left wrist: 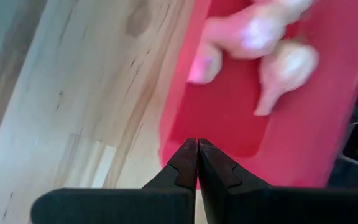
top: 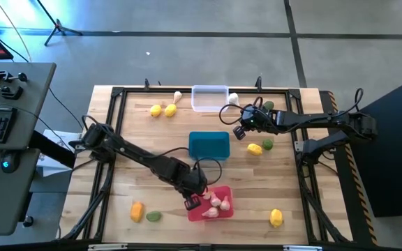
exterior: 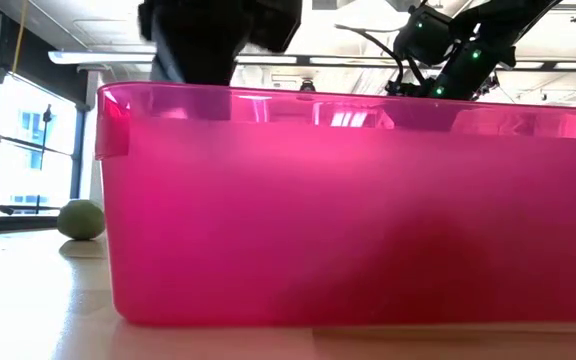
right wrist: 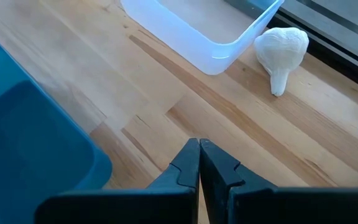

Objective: Sort produce into baskets
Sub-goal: Adjust the pink bin, then put the top left white garlic into the pink bin

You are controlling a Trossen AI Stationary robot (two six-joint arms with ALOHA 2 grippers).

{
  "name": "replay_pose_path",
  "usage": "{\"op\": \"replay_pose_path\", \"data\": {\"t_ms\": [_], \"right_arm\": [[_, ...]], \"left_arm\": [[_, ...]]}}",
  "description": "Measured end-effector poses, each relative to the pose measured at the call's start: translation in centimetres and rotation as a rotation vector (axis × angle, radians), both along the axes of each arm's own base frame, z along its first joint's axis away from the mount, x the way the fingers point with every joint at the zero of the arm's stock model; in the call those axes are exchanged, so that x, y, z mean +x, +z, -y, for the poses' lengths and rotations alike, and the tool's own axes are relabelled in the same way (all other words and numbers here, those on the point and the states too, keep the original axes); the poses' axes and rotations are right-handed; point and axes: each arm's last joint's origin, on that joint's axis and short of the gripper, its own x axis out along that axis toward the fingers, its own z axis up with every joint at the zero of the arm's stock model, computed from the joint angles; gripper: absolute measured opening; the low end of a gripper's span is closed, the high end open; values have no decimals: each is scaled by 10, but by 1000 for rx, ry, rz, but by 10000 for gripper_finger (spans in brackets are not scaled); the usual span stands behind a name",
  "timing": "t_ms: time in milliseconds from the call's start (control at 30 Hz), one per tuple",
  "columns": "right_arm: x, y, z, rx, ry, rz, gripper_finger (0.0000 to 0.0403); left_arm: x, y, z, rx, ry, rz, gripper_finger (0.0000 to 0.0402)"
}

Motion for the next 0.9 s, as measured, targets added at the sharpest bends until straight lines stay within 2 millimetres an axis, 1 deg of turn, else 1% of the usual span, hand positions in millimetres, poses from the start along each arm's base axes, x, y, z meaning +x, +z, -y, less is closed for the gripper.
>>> {"op": "replay_pose_path", "data": {"t_ms": [100,167,233,300,400,500,600,733,800,900], "right_arm": [[0,0,0,-2,0,6,0],[1,0,0,-4,3,6,0],[1,1,0,-12,11,9,0],[2,2,1,-20,19,15,0],[3,3,1,-27,19,35,0],[5,4,1,-32,19,55,0],[5,5,1,-23,5,69,0],[5,5,1,-23,7,67,0],[5,5,1,-27,16,63,0],[5,5,1,-19,6,70,0]], "left_arm": [[4,18,-4,-8,-6,25,0],[4,34,-13,-31,8,42,0],[1,49,-28,-42,35,45,0],[-3,63,-48,-38,75,60,0],[-13,81,-84,0,138,62,0],[-25,94,-125,51,196,50,0],[-35,100,-170,105,224,32,0],[-49,101,-231,178,255,11,0],[-57,98,-258,212,259,16,0],[-70,89,-290,262,252,26,0]]}}
